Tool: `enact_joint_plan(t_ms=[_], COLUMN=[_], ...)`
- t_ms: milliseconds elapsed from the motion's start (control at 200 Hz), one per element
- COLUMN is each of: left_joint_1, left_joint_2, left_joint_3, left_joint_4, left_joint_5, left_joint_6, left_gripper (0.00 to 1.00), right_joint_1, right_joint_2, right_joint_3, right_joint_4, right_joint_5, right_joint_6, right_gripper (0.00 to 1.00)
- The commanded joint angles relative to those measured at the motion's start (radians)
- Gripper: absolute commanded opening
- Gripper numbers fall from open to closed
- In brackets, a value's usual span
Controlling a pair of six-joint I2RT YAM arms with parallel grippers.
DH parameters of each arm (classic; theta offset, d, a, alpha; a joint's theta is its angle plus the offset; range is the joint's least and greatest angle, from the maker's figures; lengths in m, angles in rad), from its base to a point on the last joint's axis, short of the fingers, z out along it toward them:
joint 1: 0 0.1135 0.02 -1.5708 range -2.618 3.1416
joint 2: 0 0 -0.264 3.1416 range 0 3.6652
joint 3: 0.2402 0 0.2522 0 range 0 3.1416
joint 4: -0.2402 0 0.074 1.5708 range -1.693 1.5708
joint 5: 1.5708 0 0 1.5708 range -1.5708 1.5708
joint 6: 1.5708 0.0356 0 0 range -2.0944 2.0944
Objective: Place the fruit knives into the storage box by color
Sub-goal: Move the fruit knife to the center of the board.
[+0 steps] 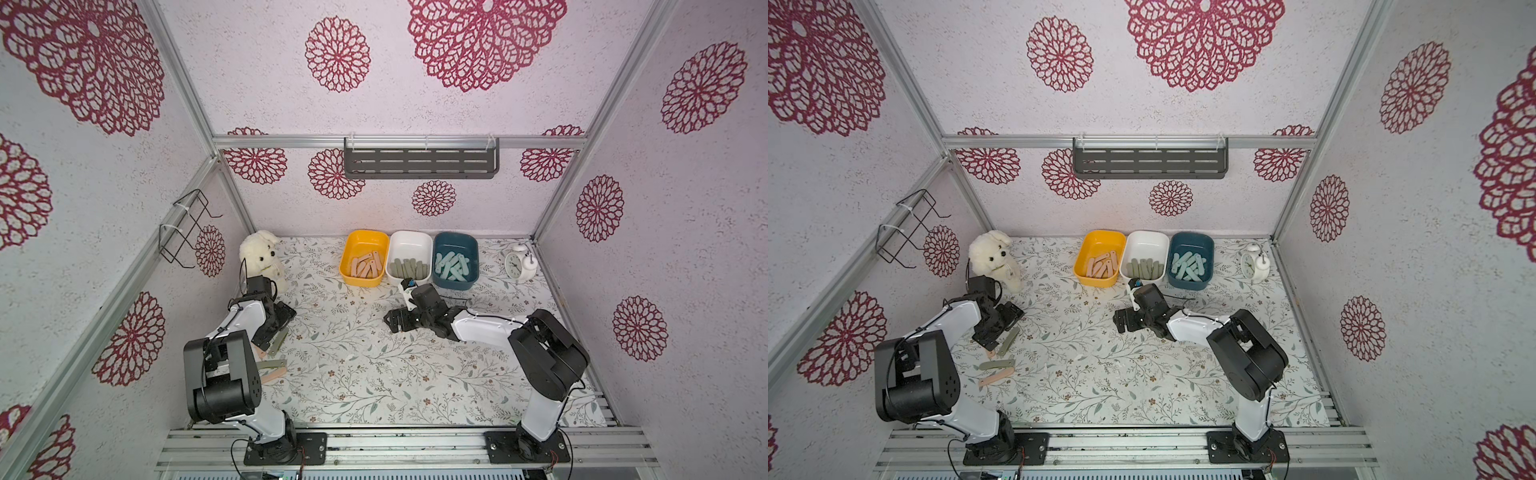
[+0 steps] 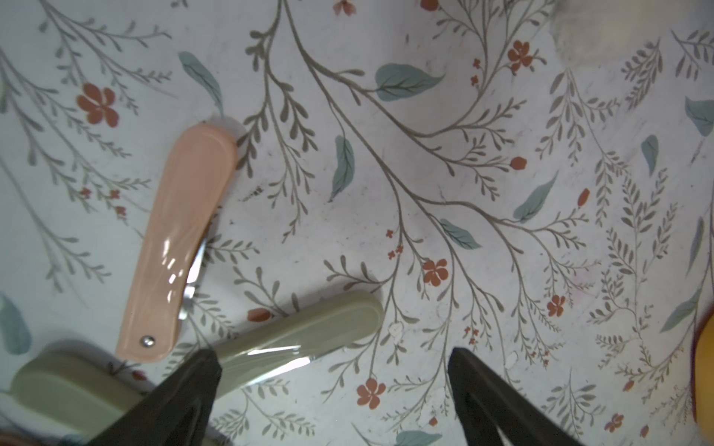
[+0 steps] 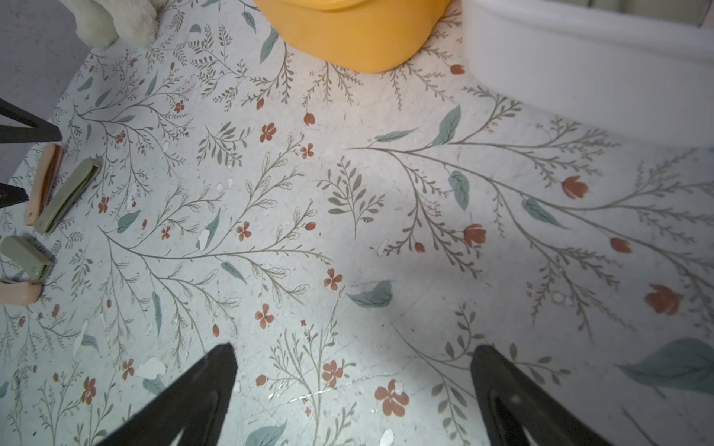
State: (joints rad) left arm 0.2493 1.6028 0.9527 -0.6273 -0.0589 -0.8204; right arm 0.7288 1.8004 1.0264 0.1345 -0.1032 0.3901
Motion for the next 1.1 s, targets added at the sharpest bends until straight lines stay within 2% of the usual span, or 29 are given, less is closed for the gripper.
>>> enact_joint_plan(t_ms=[0, 230, 375, 565, 720, 871, 1096], left_joint_1=[0.015, 0.010, -0.008, -0.057, -0.094, -0.120, -0.155], left_joint_2=[0.026, 0.079, 0.039, -0.027, -0.045, -0.037, -0.020], left_joint_3=[-0.027, -0.056, -0.097, -0.158, -0.193, -0.198, -0.185], left_joint_4=[0.022, 0.083, 0.104, 0.106, 0.115, 0.108, 0.068], left_joint_5=[-0.002, 0.097, 0.147, 0.158, 0.152, 0.139, 0.070], left_joint_6=[-0.003, 0.005, -0.012, -0.046, -0.066, -0.081, -0.074], left_gripper=[0.97, 0.97, 0.97, 1.00, 0.88, 0.69, 0.59], right_joint_1=[-0.011, -0.014, -0.014, -0.012, -0.008, -0.003, -0.002], right_joint_2=[-0.042, -0.054, -0.061, -0.054, -0.048, -0.049, -0.043], right_joint_3=[-0.003, 0.002, 0.008, 0.029, 0.046, 0.050, 0.055], right_joint_4=[-0.004, -0.017, -0.027, -0.042, -0.052, -0.058, -0.062], right_joint_5=[0.006, 0.011, 0.022, 0.022, 0.024, 0.031, 0.033], right_joint_6=[0.007, 0.010, 0.010, 0.013, 0.012, 0.012, 0.012], right_gripper=[0.99, 0.99, 0.99, 0.99, 0.99, 0.99, 0.99])
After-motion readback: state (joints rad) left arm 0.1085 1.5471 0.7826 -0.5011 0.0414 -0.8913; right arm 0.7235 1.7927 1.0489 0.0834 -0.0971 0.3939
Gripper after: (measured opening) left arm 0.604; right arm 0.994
